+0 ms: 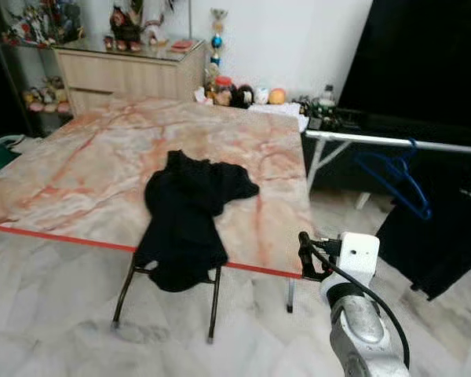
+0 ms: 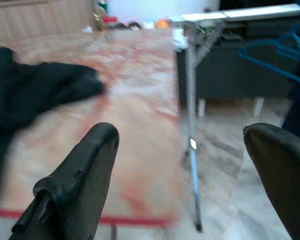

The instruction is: Hang hanger

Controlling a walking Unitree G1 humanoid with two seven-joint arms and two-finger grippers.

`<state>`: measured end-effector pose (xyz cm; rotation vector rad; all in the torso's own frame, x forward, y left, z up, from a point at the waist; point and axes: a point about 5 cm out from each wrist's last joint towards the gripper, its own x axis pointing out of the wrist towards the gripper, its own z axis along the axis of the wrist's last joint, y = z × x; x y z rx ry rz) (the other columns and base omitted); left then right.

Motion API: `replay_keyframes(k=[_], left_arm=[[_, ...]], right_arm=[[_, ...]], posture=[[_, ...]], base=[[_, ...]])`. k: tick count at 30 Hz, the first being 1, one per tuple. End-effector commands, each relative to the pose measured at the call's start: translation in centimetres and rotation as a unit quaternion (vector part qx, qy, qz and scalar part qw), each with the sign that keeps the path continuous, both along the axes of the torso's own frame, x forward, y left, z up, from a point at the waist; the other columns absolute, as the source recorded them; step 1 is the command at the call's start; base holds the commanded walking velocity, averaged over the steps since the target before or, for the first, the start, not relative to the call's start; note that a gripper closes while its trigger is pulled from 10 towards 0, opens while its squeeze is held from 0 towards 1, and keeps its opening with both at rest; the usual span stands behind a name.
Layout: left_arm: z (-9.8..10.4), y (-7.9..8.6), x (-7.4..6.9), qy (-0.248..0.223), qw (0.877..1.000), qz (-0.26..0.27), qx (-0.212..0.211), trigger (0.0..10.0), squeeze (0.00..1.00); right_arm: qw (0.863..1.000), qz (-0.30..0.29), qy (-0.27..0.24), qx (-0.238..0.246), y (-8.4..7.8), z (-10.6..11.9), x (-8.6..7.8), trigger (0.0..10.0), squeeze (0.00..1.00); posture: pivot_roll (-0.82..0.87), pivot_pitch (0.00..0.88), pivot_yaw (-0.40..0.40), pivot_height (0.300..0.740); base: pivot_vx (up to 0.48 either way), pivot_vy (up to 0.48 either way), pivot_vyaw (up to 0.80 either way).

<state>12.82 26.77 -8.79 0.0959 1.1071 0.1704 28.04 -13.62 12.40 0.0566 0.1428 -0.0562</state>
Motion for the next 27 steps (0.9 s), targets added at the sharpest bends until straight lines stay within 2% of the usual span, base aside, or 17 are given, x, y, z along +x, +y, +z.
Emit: replay_keyframes(k=[1,20,27], left_arm=[[-0.19,-0.46,-0.07,0.007,1.000,-0.004,-0.009,10.0,0.00],[-0.11,-0.35,0.06,0.005,1.000,-0.002,-0.009,10.0,0.00],[-0.04,-0.24,0.16,-0.002,1.000,0.008,-0.006,10.0,0.00]], right_arm=[[1.000,-0.010,-0.001,0.002,-0.34,0.04,0.00,10.0,0.00],[1.000,-0.015,-0.002,0.001,-0.39,-0.04,0.13,10.0,0.00],[1.000,-0.019,-0.002,0.002,-0.43,-0.10,0.25,10.0,0.00]], posture=[[0.06,0.000,-0.015,0.740],[0.06,0.000,-0.014,0.740],[0.06,0.000,-0.012,0.740]], base=[[0.000,-0.401,0.00],[0.000,-0.402,0.00],[0.000,-0.071,0.00]])
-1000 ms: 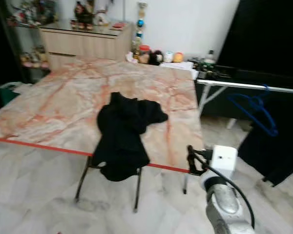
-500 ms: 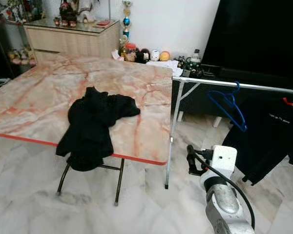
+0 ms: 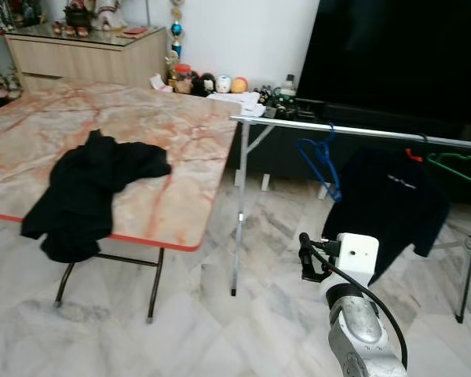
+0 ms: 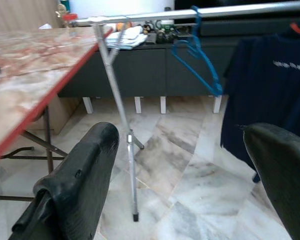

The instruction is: Hang hanger

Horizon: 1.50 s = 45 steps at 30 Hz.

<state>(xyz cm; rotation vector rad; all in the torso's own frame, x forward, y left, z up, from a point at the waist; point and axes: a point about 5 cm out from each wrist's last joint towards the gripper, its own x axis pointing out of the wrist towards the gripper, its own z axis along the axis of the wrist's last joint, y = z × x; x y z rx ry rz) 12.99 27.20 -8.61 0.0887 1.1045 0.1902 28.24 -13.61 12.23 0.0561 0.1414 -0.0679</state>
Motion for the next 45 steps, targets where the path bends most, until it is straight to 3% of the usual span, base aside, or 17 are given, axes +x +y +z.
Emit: replay_keyframes(k=[1,14,20,24,28,31,35,37,39,40,41,42,43,44,45], left_arm=[[-0.2,-0.7,0.0,0.000,1.000,-0.002,-0.009,10.0,0.00],[0.1,0.1,0.2,-0.010,1.000,-0.002,0.025,10.0,0.00],[1.2,1.3,1.6,-0.045,0.995,0.013,0.083,10.0,0.00],[2.1,-1.0,5.3,-0.111,0.988,-0.023,0.103,10.0,0.00],[4.3,-0.3,8.2,-0.172,0.977,-0.045,0.117,10.0,0.00],[5.3,0.0,9.4,-0.198,0.971,-0.062,0.118,10.0,0.00],[9.2,-0.6,13.2,-0.273,0.939,-0.192,0.082,10.0,0.00],[9.8,-0.9,13.7,-0.274,0.933,-0.224,0.070,10.0,0.00],[10.7,-2.4,14.0,-0.248,0.906,-0.341,0.032,10.0,0.00],[10.8,-2.8,13.9,-0.236,0.897,-0.374,0.023,10.0,0.00],[10.9,-3.4,13.7,-0.216,0.885,-0.412,0.010,10.0,0.00],[11.0,-4.0,13.3,-0.189,0.868,-0.459,-0.004,10.0,0.00],[11.1,-4.2,13.2,-0.180,0.861,-0.477,-0.009,10.0,0.00],[11.3,-4.6,13.1,-0.165,0.852,-0.497,-0.018,10.0,0.00],[11.7,-5.3,12.9,-0.143,0.837,-0.527,-0.036,10.0,0.00]], right_arm=[[1.000,-0.013,-0.001,0.003,-0.4,0.1,0.0,10.0,0.00],[0.999,-0.038,0.023,-0.007,-1.1,-0.9,0.1,10.0,0.00],[0.995,-0.076,0.061,-0.019,-2.3,-2.0,0.0,10.0,0.00],[0.991,-0.095,0.089,-0.028,-3.1,-2.8,0.0,10.0,0.00],[0.987,-0.093,0.123,-0.042,-3.2,-4.0,0.0,10.0,0.00],[0.988,-0.070,0.129,-0.042,-2.8,-4.2,0.0,10.0,0.00],[0.986,0.039,0.120,-0.109,-1.7,-4.0,0.8,10.0,0.00],[0.983,0.074,0.117,-0.120,-1.3,-4.0,1.0,10.0,0.00],[0.962,0.192,0.124,-0.148,0.1,-4.1,1.0,10.0,0.00],[0.954,0.222,0.128,-0.154,0.4,-4.2,0.9,10.0,0.00],[0.937,0.269,0.138,-0.173,0.8,-4.5,0.5,10.0,0.00],[0.907,0.328,0.149,-0.217,1.1,-4.9,0.0,10.0,0.00],[0.894,0.348,0.151,-0.240,1.1,-5.1,-0.2,10.0,0.00],[0.868,0.386,0.156,-0.269,1.0,-5.3,-0.5,10.0,0.00],[0.830,0.442,0.169,-0.294,0.7,-5.6,-1.2,10.0,0.00]], posture=[[0.06,0.000,-0.012,0.740],[0.06,0.000,-0.010,0.740],[0.07,0.000,-0.014,0.740],[0.06,0.000,-0.010,0.740],[0.06,0.000,-0.011,0.740],[0.07,0.000,-0.011,0.740],[0.07,0.000,-0.011,0.740],[0.07,0.000,-0.008,0.740],[0.07,0.000,-0.004,0.740],[0.06,0.000,-0.004,0.740],[0.06,0.000,0.000,0.740],[0.05,0.000,0.006,0.740],[0.05,0.000,0.006,0.740],[0.05,0.000,0.007,0.740],[0.05,0.000,0.005,0.740]], base=[[0.000,0.000,0.00],[0.000,0.000,0.00],[0.000,0.000,0.00],[0.000,0.000,0.00],[0.000,0.000,0.00],[0.000,0.000,0.00],[0.000,0.000,0.00],[0.000,0.000,0.00],[0.000,0.000,0.00],[0.000,0.000,0.00],[0.000,0.000,0.00],[0.000,0.000,0.00],[0.000,0.000,0.00],[0.000,0.000,0.00],[0.000,0.000,0.00]])
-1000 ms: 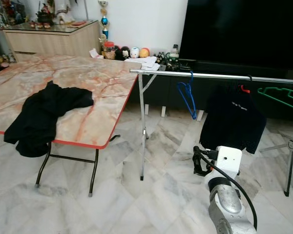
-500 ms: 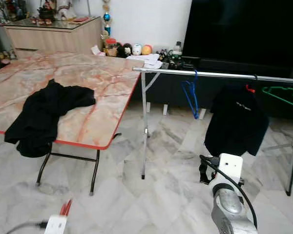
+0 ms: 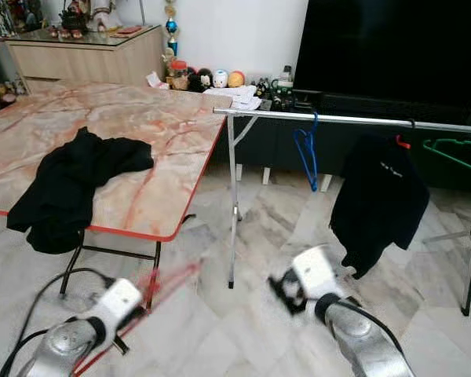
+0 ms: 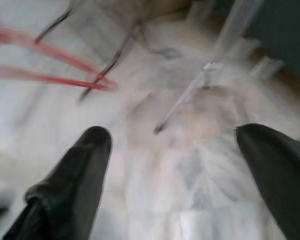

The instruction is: Hang hanger

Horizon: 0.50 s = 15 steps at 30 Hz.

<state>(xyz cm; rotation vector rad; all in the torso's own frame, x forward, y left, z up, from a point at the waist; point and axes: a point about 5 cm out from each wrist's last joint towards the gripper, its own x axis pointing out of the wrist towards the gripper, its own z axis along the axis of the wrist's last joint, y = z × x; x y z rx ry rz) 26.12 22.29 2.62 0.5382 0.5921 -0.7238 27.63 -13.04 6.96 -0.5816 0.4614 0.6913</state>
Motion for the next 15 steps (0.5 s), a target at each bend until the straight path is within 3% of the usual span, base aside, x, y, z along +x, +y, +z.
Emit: replay_keyframes(k=[1,2,5,9,10,13,14,15], left_arm=[[0.5,-0.4,-0.2,0.028,0.999,-0.042,0.012,10.0,0.00],[0.9,-1.5,-0.5,0.045,0.995,-0.091,0.015,10.0,0.00],[1.7,-3.1,-0.7,0.052,0.990,-0.131,0.006,10.0,0.00],[2.2,-5.8,-0.6,0.057,0.982,-0.177,-0.026,10.0,0.00],[2.3,-6.9,-1.0,0.069,0.976,-0.205,-0.028,10.0,0.00],[2.2,-7.4,-1.3,0.078,0.971,-0.224,-0.023,10.0,0.00],[2.2,-8.1,-1.4,0.082,0.966,-0.247,-0.016,10.0,0.00],[2.3,-8.3,-1.5,0.083,0.963,-0.255,-0.012,10.0,0.00]], right_arm=[[0.997,0.064,0.022,-0.025,0.2,-0.4,-0.6,10.0,0.00],[0.990,0.124,0.050,-0.034,-0.2,-0.4,-1.3,10.0,0.00],[0.977,0.197,0.072,-0.045,-0.5,-0.2,-2.0,10.0,0.00],[0.957,0.272,0.104,0.002,0.3,0.6,-2.6,10.0,0.00],[0.939,0.319,0.121,0.026,1.0,1.1,-3.1,10.0,0.10],[0.928,0.347,0.132,0.040,1.3,1.3,-3.4,10.0,0.18],[0.918,0.372,0.129,0.042,1.5,1.6,-3.4,10.0,1.00],[0.916,0.378,0.128,0.042,1.6,1.7,-3.3,10.0,1.00]], posture=[[0.05,0.000,0.005,0.740],[0.06,0.000,0.002,0.740],[0.06,0.000,-0.003,0.740],[0.07,0.000,-0.004,0.740],[0.07,0.000,-0.004,0.740],[0.07,0.000,-0.007,0.740],[0.08,0.000,-0.009,0.740],[0.08,0.000,-0.009,0.740]], base=[[0.000,0.000,0.00],[0.000,0.000,0.00],[0.000,0.000,0.00],[0.000,0.000,0.00],[0.000,0.000,0.00],[0.000,0.000,0.00],[0.000,0.000,0.00],[0.000,0.000,0.00]])
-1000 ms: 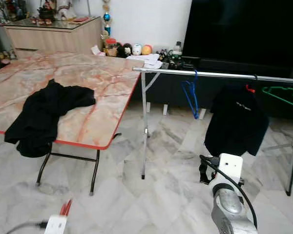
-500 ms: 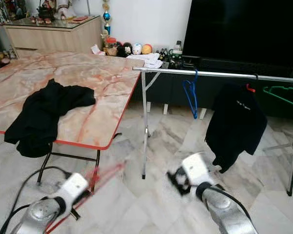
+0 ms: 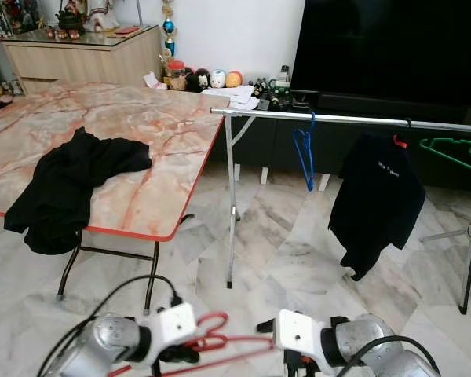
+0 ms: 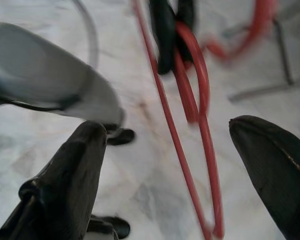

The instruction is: Hang hanger

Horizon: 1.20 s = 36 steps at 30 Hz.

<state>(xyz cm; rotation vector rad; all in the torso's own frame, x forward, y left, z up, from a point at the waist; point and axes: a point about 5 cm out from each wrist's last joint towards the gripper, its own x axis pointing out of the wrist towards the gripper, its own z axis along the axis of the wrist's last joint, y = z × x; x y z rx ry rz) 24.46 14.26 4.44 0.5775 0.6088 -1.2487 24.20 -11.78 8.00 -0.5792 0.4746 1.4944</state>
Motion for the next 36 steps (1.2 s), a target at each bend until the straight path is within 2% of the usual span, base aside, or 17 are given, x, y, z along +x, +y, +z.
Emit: replay_keyframes(k=[1,2,3,4,7,11,14,16,19,21,29,32,36], left_arm=[[0.5,-0.7,0.0,-0.004,0.999,-0.032,0.017,10.0,0.00],[0.5,-0.7,0.0,-0.004,0.999,-0.032,0.017,10.0,0.00],[0.5,-0.8,-0.1,-0.003,0.999,-0.041,0.020,10.0,0.00],[0.6,-1.1,-0.2,-0.003,0.998,-0.053,0.024,10.0,0.00],[0.8,-1.5,-0.3,-0.003,0.998,-0.060,0.023,10.0,0.00],[1.0,-1.8,-0.2,-0.014,0.997,-0.073,0.028,10.0,0.00],[1.5,-2.5,-0.2,-0.012,0.997,-0.081,0.005,10.0,0.00],[2.0,-3.2,-0.2,-0.010,0.996,-0.090,-0.015,10.0,0.00],[2.4,-3.6,-0.2,-0.014,0.995,-0.100,-0.018,10.0,0.00],[2.5,-3.9,-0.3,-0.012,0.994,-0.110,-0.019,10.0,0.00],[2.5,-4.0,-0.4,-0.010,0.993,-0.115,-0.022,10.0,0.00],[2.7,-4.2,-0.3,-0.017,0.993,-0.114,-0.023,10.0,0.00],[2.9,-4.4,-0.2,-0.021,0.993,-0.112,-0.029,10.0,0.00]], right_arm=[[0.999,0.031,-0.019,0.016,0.5,0.8,0.5,10.0,1.00],[0.999,0.031,-0.019,0.016,0.5,0.8,0.5,10.0,1.00],[0.999,0.027,-0.026,0.011,0.5,0.6,0.9,10.0,0.20],[0.999,0.030,-0.029,0.001,0.3,0.4,1.1,10.0,0.00],[0.999,0.046,-0.019,-0.003,0.1,0.1,1.0,10.0,0.00],[0.998,0.045,-0.033,-0.016,-0.3,-0.2,1.4,10.0,0.00],[0.999,0.049,-0.020,-0.011,-0.3,-0.2,1.4,10.0,0.00],[0.997,0.079,-0.014,-0.023,-0.5,-0.5,1.0,10.0,0.00],[0.996,0.091,-0.012,-0.016,-0.2,-0.5,0.9,10.0,0.00],[0.996,0.087,-0.018,-0.013,0.1,-0.5,1.2,10.0,0.00],[0.995,0.083,-0.032,-0.037,-0.4,-1.1,1.6,10.0,0.00],[0.996,0.056,-0.042,-0.053,-0.7,-1.8,2.2,10.0,0.00],[0.997,0.053,-0.032,-0.046,-0.7,-1.9,2.1,10.0,0.00]], posture=[[0.08,0.000,-0.007,0.740],[0.08,0.000,-0.007,0.740],[0.08,0.000,-0.011,0.740],[0.09,0.000,-0.015,0.740],[0.09,0.000,-0.016,0.740],[0.09,0.000,-0.016,0.740],[0.09,0.000,-0.016,0.740],[0.09,0.000,-0.015,0.740],[0.09,0.000,-0.014,0.740],[0.09,0.000,-0.012,0.740],[0.09,0.000,-0.017,0.740],[0.09,0.000,-0.020,0.740],[0.09,0.000,-0.019,0.740]], base=[[0.000,0.000,0.00],[0.000,0.000,0.00],[0.000,0.000,0.00],[0.000,0.000,0.00],[0.000,0.000,0.00],[0.000,0.000,0.00],[0.000,0.000,0.00],[0.000,0.000,0.00],[0.000,0.000,0.00],[0.000,0.000,0.00],[0.000,0.000,0.00],[0.000,0.000,0.00],[0.000,0.000,0.00]])
